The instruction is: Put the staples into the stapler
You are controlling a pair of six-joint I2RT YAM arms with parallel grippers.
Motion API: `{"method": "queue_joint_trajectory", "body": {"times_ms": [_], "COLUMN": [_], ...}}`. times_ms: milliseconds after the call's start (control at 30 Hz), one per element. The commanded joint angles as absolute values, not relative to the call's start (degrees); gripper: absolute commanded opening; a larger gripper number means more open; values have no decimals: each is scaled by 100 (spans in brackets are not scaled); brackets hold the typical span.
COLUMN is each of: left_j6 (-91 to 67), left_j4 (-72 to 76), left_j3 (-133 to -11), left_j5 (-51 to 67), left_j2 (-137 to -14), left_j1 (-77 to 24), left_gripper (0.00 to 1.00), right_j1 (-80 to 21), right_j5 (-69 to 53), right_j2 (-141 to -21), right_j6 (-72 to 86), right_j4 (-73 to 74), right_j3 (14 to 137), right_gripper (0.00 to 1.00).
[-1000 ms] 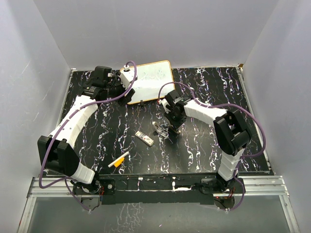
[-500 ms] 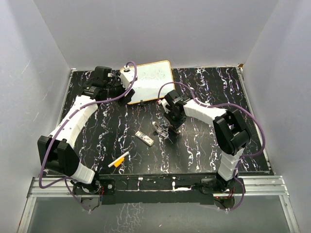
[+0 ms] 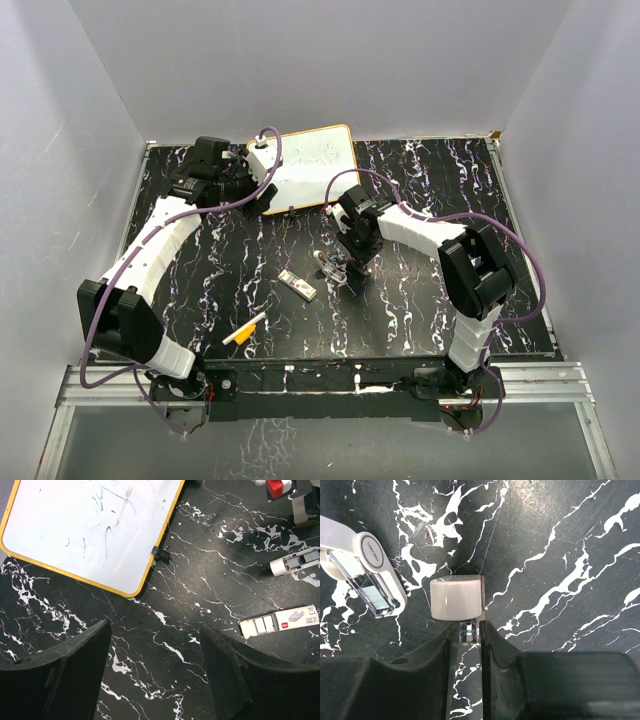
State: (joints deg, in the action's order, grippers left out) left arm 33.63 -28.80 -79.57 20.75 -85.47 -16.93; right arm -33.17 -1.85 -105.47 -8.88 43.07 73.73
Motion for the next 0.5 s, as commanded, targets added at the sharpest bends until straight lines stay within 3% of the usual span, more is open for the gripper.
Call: {"method": "queue_joint_trajectory", "body": {"times_ms": [0, 467], "left_j6": [3402, 3436], "left_j4": [-2988, -2981], "left_j3": [-8009, -7963], "left_j5": [2092, 2070], "left_j2": [-8202, -8175], "left_j1": [-1646, -1644], "left_gripper": [70, 70], "right_j1": [-3331, -3330], "right_j5": [-133, -430], "right_j2": [-10556, -10503], "right_j6": [-903, -923], "right_j4": [4105, 4061], "right_j3": [7522, 7565], "right_gripper": [26, 32]}}
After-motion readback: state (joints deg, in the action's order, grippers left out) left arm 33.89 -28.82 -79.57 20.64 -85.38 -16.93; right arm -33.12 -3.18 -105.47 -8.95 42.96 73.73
